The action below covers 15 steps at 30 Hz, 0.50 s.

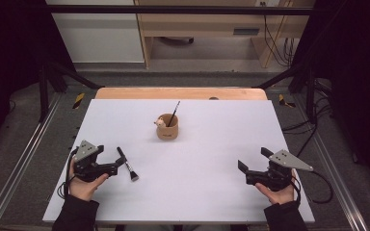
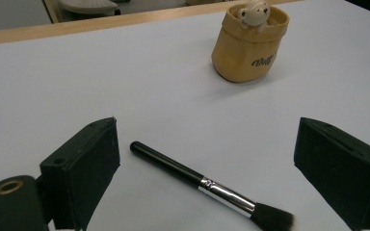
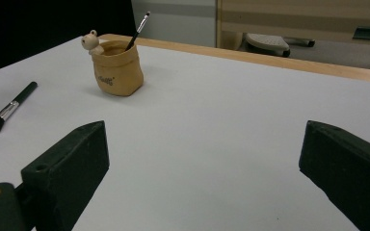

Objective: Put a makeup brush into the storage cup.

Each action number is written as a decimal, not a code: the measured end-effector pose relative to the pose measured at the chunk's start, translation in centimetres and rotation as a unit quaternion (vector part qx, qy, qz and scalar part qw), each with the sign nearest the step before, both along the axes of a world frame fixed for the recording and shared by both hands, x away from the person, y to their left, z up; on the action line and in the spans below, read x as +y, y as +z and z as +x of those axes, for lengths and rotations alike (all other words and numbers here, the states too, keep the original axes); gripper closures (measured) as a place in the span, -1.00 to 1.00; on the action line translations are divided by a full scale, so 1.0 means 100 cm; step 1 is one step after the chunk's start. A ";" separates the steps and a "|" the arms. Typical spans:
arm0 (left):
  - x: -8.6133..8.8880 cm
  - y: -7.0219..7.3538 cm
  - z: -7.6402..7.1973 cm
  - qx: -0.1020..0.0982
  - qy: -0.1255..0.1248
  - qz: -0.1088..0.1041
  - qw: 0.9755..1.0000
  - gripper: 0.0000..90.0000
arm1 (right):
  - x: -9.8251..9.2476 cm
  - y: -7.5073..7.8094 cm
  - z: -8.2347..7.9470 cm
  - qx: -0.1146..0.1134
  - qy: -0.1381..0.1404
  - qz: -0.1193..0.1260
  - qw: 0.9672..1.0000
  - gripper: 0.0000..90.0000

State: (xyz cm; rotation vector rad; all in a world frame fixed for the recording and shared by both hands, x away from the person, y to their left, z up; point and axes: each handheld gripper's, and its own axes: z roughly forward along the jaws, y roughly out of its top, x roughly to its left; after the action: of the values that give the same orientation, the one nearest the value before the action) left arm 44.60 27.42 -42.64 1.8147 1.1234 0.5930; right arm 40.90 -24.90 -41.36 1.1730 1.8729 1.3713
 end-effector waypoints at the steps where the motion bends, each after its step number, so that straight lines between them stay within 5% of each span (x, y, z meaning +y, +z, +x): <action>1: -0.001 -0.001 0.001 0.002 0.000 0.003 1.000 -0.82 | 0.000 0.000 0.000 0.001 0.000 0.000 1.000 -0.91; 15: -0.008 -0.018 0.013 0.042 0.017 0.016 0.999 -0.78 | 0.002 -0.002 0.001 0.005 0.002 0.000 1.000 -0.91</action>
State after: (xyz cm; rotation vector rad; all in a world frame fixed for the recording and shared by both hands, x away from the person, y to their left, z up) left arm 45.88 26.65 -44.43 1.8655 1.2095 0.5630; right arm 40.99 -24.70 -41.55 1.1797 1.8833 1.3687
